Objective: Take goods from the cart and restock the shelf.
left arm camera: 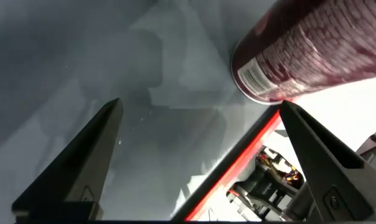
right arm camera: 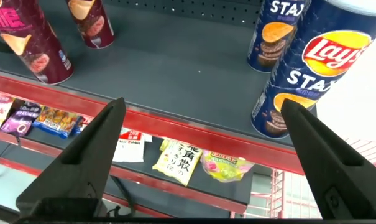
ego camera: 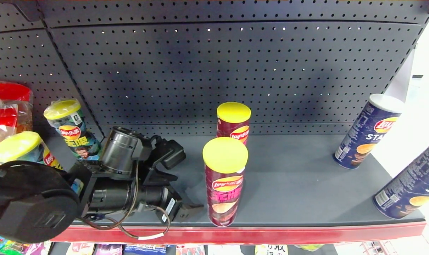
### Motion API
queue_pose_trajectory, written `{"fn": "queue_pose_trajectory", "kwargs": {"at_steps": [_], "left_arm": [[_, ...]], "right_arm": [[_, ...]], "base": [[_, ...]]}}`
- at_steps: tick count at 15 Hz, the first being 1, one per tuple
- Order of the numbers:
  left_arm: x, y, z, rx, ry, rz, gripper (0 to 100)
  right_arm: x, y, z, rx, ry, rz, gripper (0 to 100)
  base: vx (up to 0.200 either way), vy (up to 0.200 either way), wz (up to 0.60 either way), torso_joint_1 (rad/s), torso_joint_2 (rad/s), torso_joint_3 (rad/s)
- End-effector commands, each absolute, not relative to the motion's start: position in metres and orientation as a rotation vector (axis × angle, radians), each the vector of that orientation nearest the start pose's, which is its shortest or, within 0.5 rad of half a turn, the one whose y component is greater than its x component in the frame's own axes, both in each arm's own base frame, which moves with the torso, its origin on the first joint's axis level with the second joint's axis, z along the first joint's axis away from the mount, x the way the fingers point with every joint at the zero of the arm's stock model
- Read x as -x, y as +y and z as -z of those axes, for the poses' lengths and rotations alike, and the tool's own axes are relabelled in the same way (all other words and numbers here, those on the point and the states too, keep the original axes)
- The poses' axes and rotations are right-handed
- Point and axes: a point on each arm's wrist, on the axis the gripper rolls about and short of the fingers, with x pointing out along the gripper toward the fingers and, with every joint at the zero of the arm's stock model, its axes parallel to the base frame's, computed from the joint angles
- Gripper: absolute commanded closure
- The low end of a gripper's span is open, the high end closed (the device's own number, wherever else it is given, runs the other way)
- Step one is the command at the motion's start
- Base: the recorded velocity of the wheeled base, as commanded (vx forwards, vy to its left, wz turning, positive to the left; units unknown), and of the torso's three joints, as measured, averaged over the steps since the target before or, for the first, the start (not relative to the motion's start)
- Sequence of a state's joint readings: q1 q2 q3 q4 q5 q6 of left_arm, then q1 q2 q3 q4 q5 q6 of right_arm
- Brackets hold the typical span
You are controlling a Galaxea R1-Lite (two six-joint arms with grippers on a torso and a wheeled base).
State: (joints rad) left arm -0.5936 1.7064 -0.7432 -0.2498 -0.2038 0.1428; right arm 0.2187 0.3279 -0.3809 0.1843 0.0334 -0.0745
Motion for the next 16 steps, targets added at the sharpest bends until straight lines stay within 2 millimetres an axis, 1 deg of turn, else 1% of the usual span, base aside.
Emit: {"fn": "queue_pose_trajectory", "kwargs": {"at_steps": [1, 3, 16], "left_arm": [[-0.234, -0.163, -0.128, -0.272, 0.67, 0.814, 0], [-0.238, -0.166, -0.127, -0.275, 0.667, 0.815, 0], [-0.251, -0.175, -0.124, -0.275, 0.669, 0.815, 0]], "right_arm": [[0.012, -0.002, -0.169, 0.085, 0.121, -0.257, 0], [0.011, -0.002, -0.17, 0.087, 0.119, -0.254, 0], [0.011, -0.002, -0.169, 0.086, 0.127, -0.256, 0]], "base": [[0.0, 0.0, 0.0, 0.0, 0.0, 0.0], [0.0, 0.0, 0.0, 0.0, 0.0, 0.0], [0.0, 0.0, 0.0, 0.0, 0.0, 0.0]]}}
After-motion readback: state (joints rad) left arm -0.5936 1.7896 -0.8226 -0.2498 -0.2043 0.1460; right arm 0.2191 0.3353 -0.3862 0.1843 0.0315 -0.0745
